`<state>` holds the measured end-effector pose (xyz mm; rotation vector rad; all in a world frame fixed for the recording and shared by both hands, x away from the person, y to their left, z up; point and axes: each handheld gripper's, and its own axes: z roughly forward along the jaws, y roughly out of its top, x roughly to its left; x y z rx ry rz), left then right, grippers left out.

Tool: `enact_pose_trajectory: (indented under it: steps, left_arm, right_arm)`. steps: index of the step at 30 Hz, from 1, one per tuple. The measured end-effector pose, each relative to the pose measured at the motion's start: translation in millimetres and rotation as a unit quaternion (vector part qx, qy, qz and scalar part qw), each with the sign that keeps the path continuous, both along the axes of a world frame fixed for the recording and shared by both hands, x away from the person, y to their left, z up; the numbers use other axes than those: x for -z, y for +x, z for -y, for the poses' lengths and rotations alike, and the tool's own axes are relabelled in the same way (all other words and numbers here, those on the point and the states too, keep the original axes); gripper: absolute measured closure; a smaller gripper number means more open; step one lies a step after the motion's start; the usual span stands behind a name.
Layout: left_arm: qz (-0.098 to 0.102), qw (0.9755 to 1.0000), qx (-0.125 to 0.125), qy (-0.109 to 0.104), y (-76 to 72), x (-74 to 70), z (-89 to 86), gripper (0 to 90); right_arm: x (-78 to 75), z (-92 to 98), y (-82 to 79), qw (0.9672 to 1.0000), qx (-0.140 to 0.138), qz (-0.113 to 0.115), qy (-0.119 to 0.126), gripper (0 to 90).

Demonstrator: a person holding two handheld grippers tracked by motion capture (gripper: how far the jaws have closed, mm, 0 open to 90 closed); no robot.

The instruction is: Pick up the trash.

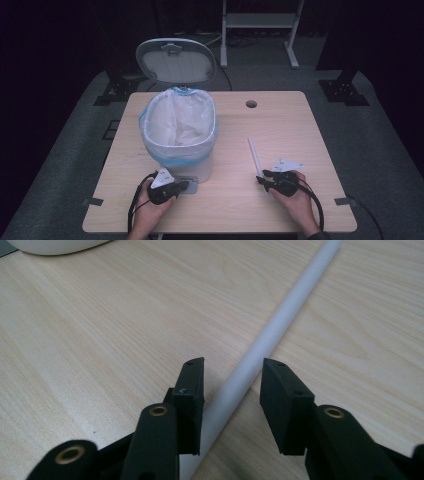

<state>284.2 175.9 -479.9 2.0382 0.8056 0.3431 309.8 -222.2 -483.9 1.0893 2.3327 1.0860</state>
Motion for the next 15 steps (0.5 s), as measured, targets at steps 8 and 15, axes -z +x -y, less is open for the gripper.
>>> enact_pose_trajectory:
  steps: [8, 15]
  left_arm:
    - [0.003, 1.0000, -0.001, 0.002, -0.6, 0.1, 0.5, 89.8]
    - [0.003, 1.0000, -0.001, 0.002, -0.7, 0.0, 0.6, 89.9]
  right_arm:
    - [1.0, 3.8, 0.4, 0.9999, 0.015, 0.003, 0.007, 70.8]
    - [0.9, 5.4, -0.4, 0.9997, 0.024, 0.001, 0.008, 72.7]
